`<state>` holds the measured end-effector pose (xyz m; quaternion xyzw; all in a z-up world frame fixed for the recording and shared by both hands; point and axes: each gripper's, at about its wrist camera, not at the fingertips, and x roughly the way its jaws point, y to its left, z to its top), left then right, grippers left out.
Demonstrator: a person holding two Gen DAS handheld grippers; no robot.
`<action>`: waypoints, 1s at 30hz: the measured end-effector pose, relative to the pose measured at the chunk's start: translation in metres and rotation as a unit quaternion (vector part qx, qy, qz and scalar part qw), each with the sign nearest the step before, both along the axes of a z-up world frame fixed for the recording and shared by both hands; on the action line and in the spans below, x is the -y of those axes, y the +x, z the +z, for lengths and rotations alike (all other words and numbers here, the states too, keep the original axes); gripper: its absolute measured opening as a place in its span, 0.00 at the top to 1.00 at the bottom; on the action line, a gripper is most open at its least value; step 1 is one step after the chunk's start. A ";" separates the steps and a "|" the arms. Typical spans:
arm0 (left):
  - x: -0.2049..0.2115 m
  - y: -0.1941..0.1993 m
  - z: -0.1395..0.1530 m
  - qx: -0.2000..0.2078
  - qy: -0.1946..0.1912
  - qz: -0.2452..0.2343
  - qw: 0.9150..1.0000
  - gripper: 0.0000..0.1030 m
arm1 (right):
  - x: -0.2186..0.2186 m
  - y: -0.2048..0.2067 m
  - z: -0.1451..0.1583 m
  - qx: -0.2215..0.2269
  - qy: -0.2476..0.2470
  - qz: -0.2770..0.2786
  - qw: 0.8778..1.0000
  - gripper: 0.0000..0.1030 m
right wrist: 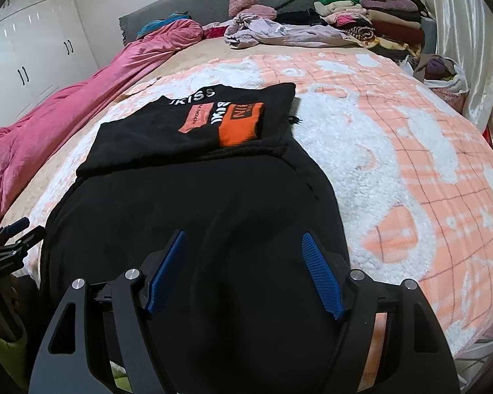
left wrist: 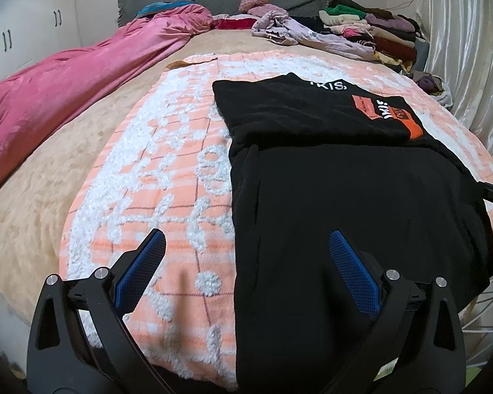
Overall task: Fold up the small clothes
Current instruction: 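Close both tools on the sweatshirt hem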
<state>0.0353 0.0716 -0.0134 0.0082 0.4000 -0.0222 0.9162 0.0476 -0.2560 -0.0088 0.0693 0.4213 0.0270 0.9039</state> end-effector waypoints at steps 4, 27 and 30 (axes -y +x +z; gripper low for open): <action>-0.004 -0.007 -0.002 -0.007 -0.002 0.003 1.000 0.09 | 0.003 -0.006 -0.005 -0.009 0.001 0.000 1.000 0.31; -0.012 -0.036 -0.020 -0.044 -0.041 -0.021 0.998 0.26 | 0.041 -0.043 -0.028 -0.050 -0.012 -0.024 0.998 0.31; -0.011 -0.036 -0.021 -0.050 -0.051 -0.030 0.997 0.45 | 0.047 -0.047 -0.032 -0.051 -0.003 -0.025 0.998 0.31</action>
